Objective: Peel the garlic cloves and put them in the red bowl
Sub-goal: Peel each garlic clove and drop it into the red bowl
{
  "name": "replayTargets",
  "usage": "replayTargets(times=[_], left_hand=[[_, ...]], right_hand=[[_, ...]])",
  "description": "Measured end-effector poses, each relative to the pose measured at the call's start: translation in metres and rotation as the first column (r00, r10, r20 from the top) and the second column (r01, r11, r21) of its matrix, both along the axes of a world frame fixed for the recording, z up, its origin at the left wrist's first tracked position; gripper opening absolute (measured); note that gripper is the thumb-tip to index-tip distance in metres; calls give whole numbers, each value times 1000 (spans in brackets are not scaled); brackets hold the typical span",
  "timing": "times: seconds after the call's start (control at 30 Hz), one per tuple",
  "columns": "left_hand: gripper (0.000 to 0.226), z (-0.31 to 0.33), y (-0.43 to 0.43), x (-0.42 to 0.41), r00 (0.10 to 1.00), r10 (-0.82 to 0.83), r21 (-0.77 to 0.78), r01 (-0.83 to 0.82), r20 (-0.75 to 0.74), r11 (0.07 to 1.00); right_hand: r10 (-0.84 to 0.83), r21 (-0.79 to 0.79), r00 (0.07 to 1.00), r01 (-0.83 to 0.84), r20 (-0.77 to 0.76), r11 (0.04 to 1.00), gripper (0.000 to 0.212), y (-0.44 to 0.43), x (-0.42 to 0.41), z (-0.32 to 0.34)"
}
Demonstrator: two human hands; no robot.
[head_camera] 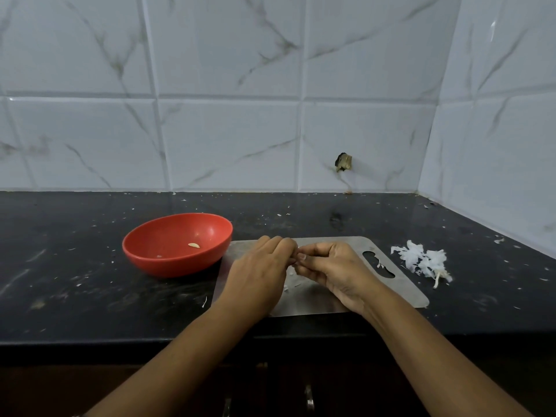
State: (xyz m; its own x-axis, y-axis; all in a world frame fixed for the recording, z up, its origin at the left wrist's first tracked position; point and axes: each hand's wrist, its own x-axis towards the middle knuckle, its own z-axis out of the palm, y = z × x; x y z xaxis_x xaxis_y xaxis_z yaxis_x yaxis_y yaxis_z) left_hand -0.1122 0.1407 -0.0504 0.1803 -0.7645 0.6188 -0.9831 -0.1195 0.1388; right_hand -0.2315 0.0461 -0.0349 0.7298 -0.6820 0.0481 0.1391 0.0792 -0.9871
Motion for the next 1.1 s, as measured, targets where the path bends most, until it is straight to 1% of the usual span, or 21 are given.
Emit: replayTargets(times=[0.17,0.3,0.37,0.47,0.53,0.63,0.7,0.77,0.93,1.1], left_hand=[[7,1,2,-4,1000,-16,36,17,-26,999],[6,0,2,-1,992,3,10,-1,-126,1000],[2,-2,1,1,986,1,-23,-5,-169,1000],[14,-5,-1,5,977,-65,-107,43,-205,993],[16,-5,-1,7,971,-99,-156,65,-218,986],[12,-3,0,7,967,-109,-160,73,-230,984],[13,-1,2,6,957,-114,-137,80,-268,987],[16,0,3,7,936,-145,-140,105,-322,985],[17,0,3,11,841,-252,-248,146,-479,958],[20,4,5,10,815,-272,-311,120,-512,943]], right_hand=[[-84,57,994,80,64,995,15,-5,-1,2],[-108,74,992,103,64,992,14,-8,-3,2],[-94,56,993,91,64,994,15,-7,-3,1],[-51,11,997,50,54,999,16,-5,-2,0],[-24,-21,999,25,28,999,17,-4,-2,-1],[-7,-45,1000,7,2,999,14,-3,-2,-2],[9,-56,1000,-10,-9,998,12,-2,-2,-2],[21,-63,1000,-22,-20,998,11,-2,-2,-2],[74,-96,997,-76,-22,992,13,-2,-2,-2],[143,-72,989,-141,22,987,15,-2,-3,-3]])
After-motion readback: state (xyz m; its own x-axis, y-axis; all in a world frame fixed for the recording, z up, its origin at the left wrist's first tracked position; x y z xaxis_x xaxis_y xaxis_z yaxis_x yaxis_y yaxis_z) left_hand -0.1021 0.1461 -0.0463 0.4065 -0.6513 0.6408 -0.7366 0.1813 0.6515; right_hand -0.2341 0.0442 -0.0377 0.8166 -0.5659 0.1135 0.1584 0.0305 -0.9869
